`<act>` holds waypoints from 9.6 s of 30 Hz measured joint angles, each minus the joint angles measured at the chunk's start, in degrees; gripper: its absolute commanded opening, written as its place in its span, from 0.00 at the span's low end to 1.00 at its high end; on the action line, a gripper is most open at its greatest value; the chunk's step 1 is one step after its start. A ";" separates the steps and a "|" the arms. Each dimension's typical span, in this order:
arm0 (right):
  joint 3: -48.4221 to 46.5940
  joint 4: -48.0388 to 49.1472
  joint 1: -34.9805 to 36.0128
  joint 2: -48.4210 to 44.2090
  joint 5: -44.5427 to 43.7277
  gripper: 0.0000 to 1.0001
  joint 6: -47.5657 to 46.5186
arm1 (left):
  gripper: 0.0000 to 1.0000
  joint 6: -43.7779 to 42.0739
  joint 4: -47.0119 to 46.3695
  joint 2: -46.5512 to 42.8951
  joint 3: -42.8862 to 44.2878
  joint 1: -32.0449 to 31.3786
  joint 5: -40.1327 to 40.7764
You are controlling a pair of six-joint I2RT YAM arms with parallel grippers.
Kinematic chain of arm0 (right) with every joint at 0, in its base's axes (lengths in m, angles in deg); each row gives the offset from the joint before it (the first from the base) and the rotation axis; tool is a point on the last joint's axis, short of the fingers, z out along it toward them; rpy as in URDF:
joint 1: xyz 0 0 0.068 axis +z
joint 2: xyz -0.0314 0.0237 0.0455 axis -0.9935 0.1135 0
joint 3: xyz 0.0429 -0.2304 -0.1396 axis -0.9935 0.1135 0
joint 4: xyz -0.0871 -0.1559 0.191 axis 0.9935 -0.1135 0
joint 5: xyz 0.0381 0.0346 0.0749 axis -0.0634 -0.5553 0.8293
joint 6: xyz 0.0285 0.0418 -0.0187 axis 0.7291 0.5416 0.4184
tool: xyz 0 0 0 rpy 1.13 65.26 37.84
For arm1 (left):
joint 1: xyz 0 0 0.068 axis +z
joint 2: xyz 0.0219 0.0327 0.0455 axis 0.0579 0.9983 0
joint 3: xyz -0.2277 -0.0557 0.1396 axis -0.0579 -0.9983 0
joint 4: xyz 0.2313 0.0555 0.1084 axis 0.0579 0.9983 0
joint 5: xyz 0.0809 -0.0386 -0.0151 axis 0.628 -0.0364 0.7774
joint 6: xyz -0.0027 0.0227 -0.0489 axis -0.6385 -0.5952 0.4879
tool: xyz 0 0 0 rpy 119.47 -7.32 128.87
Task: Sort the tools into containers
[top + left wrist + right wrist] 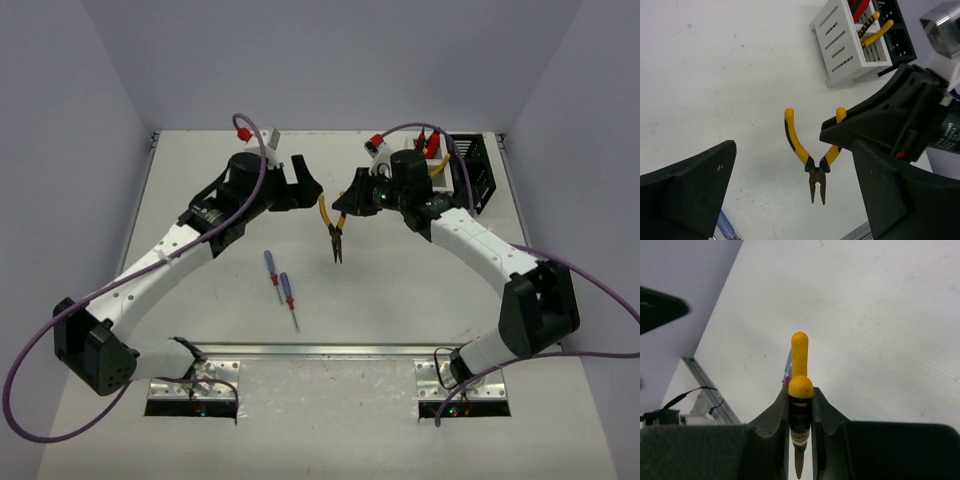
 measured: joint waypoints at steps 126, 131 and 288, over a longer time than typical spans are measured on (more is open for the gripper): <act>8.57 -29.48 -0.24 -17.91 -7.60 0.80 -7.48 | 0.00 19.38 5.75 20.38 -17.41 8.50 14.38; 10.83 -23.03 -0.26 -18.19 0.13 0.88 -5.95 | 0.00 17.05 5.96 17.18 -19.97 10.12 16.18; 21.37 -4.94 -12.94 -20.93 1.07 0.96 2.86 | 0.00 15.16 -6.67 15.01 -27.29 -19.17 21.91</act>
